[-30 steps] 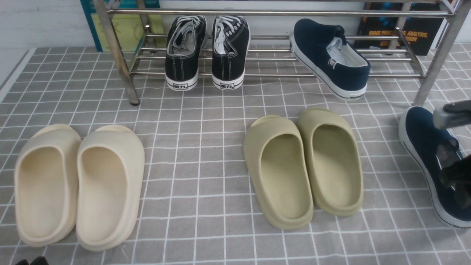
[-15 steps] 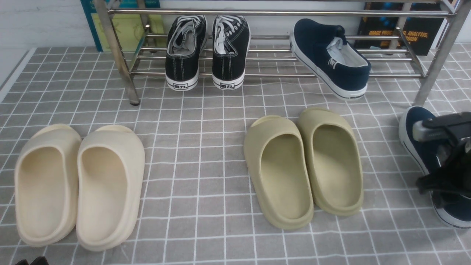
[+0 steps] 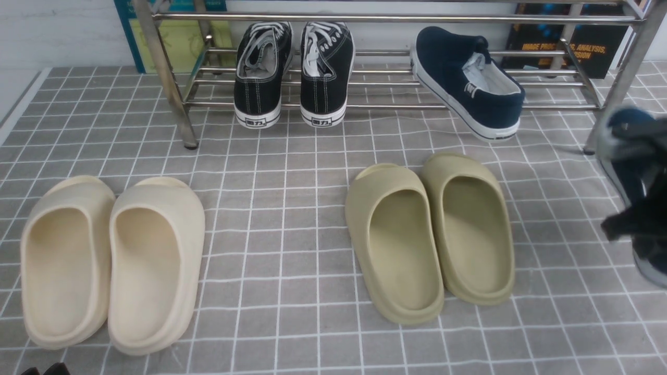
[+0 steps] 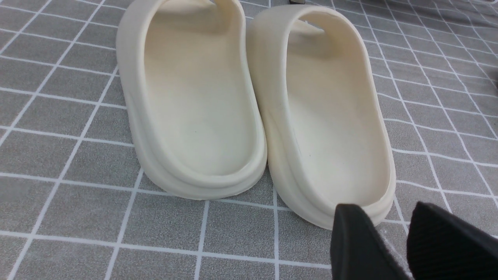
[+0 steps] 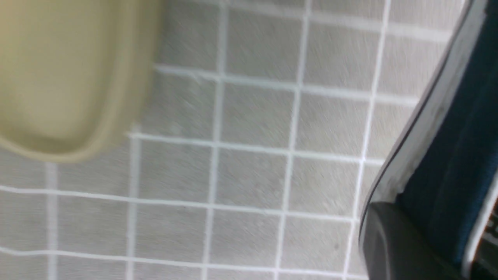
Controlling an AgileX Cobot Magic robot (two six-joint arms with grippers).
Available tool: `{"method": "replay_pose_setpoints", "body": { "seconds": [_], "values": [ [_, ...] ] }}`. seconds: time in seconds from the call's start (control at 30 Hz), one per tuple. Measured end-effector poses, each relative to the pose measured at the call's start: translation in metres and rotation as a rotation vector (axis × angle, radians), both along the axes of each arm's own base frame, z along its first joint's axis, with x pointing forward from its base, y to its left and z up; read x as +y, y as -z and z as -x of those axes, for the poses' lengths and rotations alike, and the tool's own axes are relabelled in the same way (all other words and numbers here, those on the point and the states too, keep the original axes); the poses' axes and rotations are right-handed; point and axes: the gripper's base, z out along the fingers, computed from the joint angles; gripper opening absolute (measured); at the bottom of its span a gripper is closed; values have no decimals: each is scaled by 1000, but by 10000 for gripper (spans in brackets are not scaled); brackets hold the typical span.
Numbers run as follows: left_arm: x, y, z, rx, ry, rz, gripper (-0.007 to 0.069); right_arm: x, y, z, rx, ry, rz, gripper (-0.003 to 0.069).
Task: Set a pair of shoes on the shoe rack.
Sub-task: Use the right arm to put a shoe into the shoe rack
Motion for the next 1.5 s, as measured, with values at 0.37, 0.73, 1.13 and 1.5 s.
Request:
{"method": "replay_pose_setpoints", "body": {
  "seconds": [0.37,0.73,1.13,1.5],
  "values": [
    [0,0,0,0,0,0,230,11,-4,-32,1,-80,-31,38],
    [0,0,0,0,0,0,237,14,-5,-105,-40,-122,50,38],
    [0,0,0,0,0,0,238,20,17,-175,4,-214,127,38],
    [0,0,0,0,0,0,239,39,-3,-191,-70,-299,-37,38]
  ]
}}
